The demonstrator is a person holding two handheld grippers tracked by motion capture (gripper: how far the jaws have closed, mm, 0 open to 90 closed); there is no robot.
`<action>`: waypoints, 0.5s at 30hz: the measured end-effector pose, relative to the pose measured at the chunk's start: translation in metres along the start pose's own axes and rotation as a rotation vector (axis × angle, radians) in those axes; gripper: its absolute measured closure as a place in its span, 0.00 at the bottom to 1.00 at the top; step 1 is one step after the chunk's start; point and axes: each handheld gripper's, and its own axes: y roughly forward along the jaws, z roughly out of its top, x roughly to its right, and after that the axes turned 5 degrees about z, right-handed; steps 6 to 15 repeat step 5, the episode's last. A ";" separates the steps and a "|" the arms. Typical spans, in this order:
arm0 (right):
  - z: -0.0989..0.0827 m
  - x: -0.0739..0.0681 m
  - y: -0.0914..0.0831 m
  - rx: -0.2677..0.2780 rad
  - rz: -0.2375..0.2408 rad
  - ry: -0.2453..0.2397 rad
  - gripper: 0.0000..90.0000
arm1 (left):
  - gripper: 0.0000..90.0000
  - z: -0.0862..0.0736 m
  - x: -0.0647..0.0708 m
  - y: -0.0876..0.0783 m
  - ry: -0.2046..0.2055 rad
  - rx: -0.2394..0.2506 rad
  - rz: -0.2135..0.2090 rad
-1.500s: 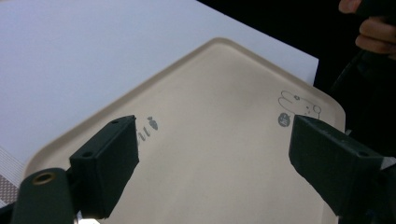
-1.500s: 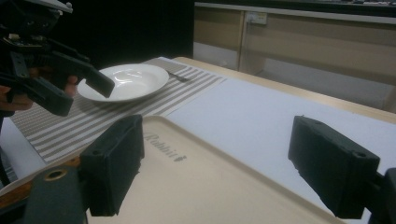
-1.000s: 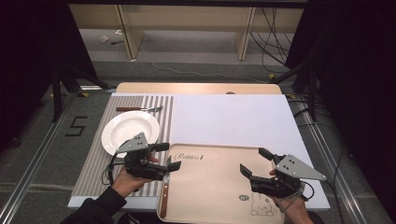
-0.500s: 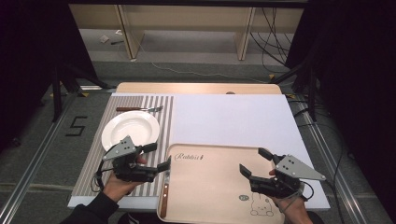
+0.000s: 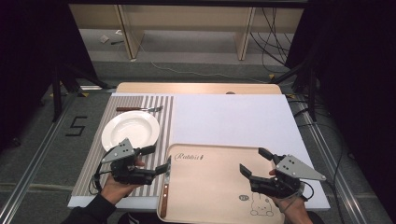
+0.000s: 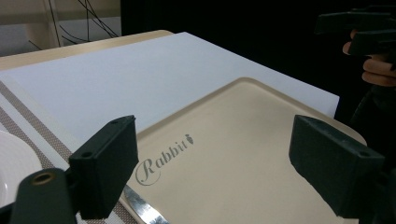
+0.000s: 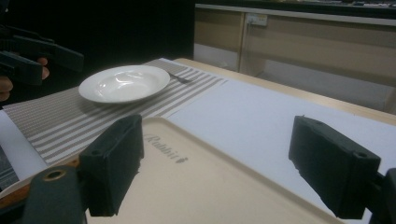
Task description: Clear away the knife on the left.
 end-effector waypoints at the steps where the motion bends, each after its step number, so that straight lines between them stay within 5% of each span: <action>1: 0.000 0.000 0.000 0.000 0.000 0.000 0.21 | 0.17 0.000 0.001 0.000 0.003 0.002 0.001; 15: 0.000 0.000 0.000 -0.002 0.001 -0.002 0.21 | 0.17 0.000 0.002 0.002 0.008 -0.008 -0.003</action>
